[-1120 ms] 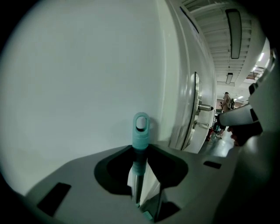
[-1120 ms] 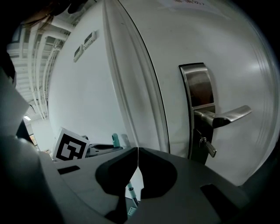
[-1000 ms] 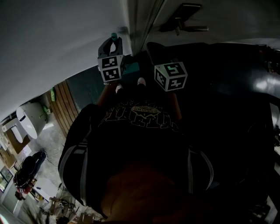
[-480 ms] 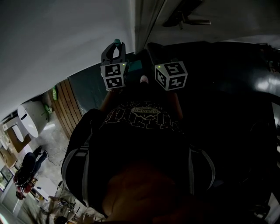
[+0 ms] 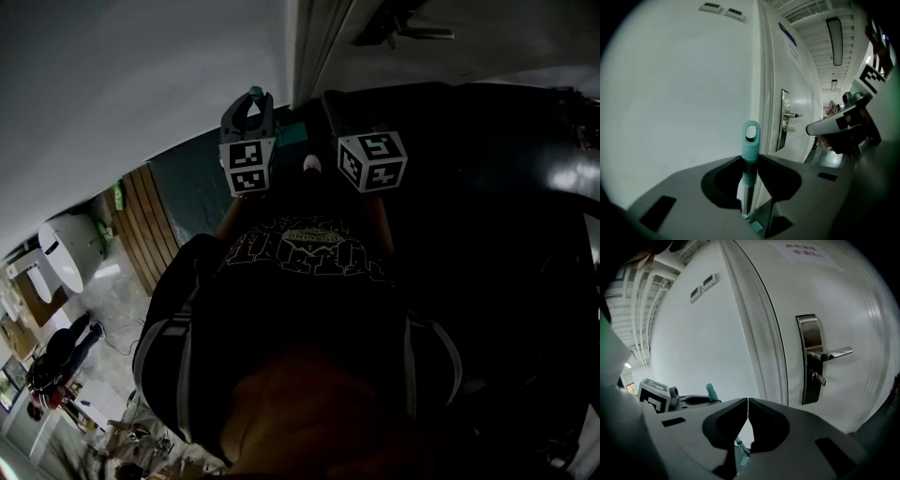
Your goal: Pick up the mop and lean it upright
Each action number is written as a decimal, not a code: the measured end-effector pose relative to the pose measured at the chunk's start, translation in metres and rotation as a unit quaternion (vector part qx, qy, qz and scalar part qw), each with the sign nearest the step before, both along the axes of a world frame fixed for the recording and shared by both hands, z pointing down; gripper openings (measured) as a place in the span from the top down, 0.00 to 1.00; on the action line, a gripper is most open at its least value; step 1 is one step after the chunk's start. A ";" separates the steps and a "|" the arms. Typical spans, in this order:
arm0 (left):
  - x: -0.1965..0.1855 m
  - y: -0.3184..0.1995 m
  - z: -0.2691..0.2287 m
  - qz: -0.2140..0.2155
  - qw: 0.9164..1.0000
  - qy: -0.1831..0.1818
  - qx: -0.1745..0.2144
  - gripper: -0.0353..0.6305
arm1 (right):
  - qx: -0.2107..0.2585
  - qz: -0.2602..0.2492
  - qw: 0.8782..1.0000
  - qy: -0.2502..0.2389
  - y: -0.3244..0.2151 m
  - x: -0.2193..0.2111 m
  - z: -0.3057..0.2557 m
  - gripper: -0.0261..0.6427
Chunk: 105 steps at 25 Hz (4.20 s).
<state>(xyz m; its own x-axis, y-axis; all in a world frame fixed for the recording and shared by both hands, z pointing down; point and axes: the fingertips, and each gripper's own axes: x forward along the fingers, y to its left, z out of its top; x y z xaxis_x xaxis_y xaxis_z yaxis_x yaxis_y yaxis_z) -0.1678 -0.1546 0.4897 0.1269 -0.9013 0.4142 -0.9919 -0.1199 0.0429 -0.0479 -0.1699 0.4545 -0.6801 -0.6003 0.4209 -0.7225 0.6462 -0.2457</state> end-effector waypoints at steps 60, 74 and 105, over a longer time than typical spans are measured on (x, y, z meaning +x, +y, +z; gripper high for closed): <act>0.155 -0.038 -0.064 0.122 0.991 0.047 0.026 0.72 | 0.016 0.057 0.998 -0.019 -0.031 0.121 -0.003 0.93; 0.164 -0.050 -0.055 0.122 0.991 0.055 0.014 0.72 | 0.013 0.070 0.997 -0.009 -0.033 0.139 -0.003 0.93; 0.163 -0.149 -0.003 0.056 0.997 0.047 -0.008 0.72 | 0.002 0.057 0.998 -0.007 -0.094 0.166 0.010 0.93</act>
